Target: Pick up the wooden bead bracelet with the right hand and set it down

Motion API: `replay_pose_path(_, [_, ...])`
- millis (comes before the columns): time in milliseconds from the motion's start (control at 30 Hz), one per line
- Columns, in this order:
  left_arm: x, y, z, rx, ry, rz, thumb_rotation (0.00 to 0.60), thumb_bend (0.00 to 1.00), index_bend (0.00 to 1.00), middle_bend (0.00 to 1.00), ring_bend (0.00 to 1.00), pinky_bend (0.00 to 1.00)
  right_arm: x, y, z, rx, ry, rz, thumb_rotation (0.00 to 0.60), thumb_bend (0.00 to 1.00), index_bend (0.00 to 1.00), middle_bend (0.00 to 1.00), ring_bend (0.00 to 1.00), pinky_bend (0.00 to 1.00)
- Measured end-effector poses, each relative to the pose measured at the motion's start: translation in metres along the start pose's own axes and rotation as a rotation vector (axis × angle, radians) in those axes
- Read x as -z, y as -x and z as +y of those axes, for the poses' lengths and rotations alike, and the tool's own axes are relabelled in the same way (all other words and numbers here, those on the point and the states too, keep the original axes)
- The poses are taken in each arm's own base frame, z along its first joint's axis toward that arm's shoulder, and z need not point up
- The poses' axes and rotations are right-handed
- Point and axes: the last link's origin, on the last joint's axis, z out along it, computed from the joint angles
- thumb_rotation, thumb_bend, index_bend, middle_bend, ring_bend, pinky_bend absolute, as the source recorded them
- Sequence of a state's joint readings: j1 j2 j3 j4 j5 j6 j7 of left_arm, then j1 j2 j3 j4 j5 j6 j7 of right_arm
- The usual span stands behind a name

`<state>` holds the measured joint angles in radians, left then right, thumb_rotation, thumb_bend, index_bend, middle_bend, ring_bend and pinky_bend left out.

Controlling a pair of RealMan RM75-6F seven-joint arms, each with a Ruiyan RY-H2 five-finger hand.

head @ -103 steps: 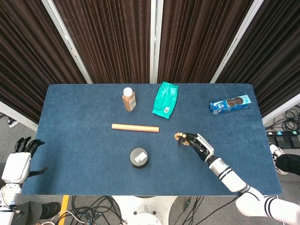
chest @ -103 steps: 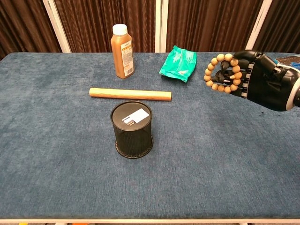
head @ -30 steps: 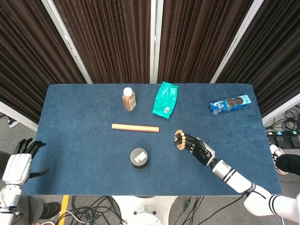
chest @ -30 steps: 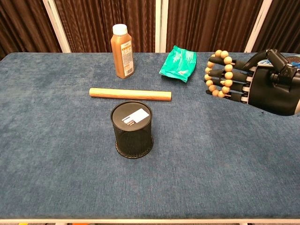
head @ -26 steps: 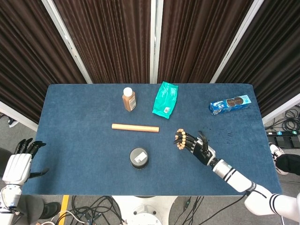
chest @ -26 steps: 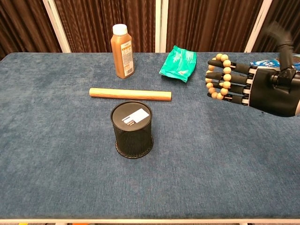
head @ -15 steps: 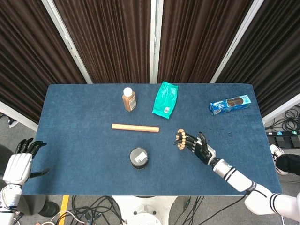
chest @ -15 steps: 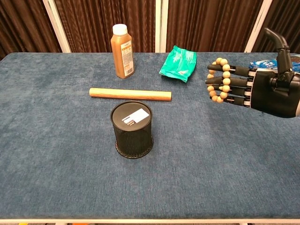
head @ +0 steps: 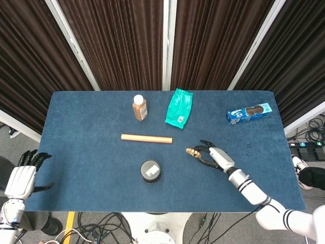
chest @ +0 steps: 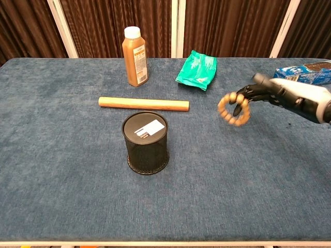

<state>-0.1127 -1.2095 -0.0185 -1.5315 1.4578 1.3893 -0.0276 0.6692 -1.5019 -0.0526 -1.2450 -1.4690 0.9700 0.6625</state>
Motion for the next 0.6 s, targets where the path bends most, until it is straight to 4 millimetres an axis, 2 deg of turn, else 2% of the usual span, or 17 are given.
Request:
replay_pose_path(67, [0.000, 0.001, -0.001, 0.000, -0.003, 0.002, 0.600, 0.01, 0.23, 0.17, 0.05, 0.04, -0.002, 0.001, 0.000, 0.149, 0.011, 0.014, 0.000, 0.00, 0.00, 0.10, 0.00, 0.00])
replay_pose_path(133, [0.001, 0.001, -0.002, -0.001, -0.008, 0.005, 0.600, 0.01, 0.23, 0.17, 0.05, 0.04, -0.003, 0.001, 0.000, 0.293, 0.024, 0.041, 0.025, 0.01, 0.00, 0.07, 0.00, 0.00])
replay_pose_path(233, [0.001, 0.000, -0.004, -0.003, -0.016, 0.019, 0.600, 0.01, 0.23, 0.17, 0.05, 0.04, 0.002, -0.004, 0.001, 0.425, 0.043, 0.092, 0.176, 0.10, 0.00, 0.09, 0.00, 0.00])
replay_pose_path(333, [0.000, 0.000, -0.007, -0.008, -0.028, 0.037, 0.600, 0.01, 0.23, 0.17, 0.05, 0.03, 0.018, -0.016, 0.004, 0.461, 0.072, 0.182, 0.224, 0.14, 0.00, 0.12, 0.00, 0.00])
replay_pose_path(467, [-0.001, -0.001, -0.008, -0.023, -0.041, 0.072, 0.600, 0.01, 0.23, 0.17, 0.05, 0.03, 0.064, -0.043, 0.015, 0.420, 0.137, 0.343, 0.230, 0.15, 0.00, 0.12, 0.00, 0.00])
replay_pose_path(600, [-0.002, -0.002, -0.008, -0.064, -0.053, 0.112, 0.600, 0.01, 0.23, 0.17, 0.05, 0.04, 0.132, -0.067, 0.023, 0.423, 0.243, 0.484, 0.232, 0.16, 0.00, 0.12, 0.00, 0.00])
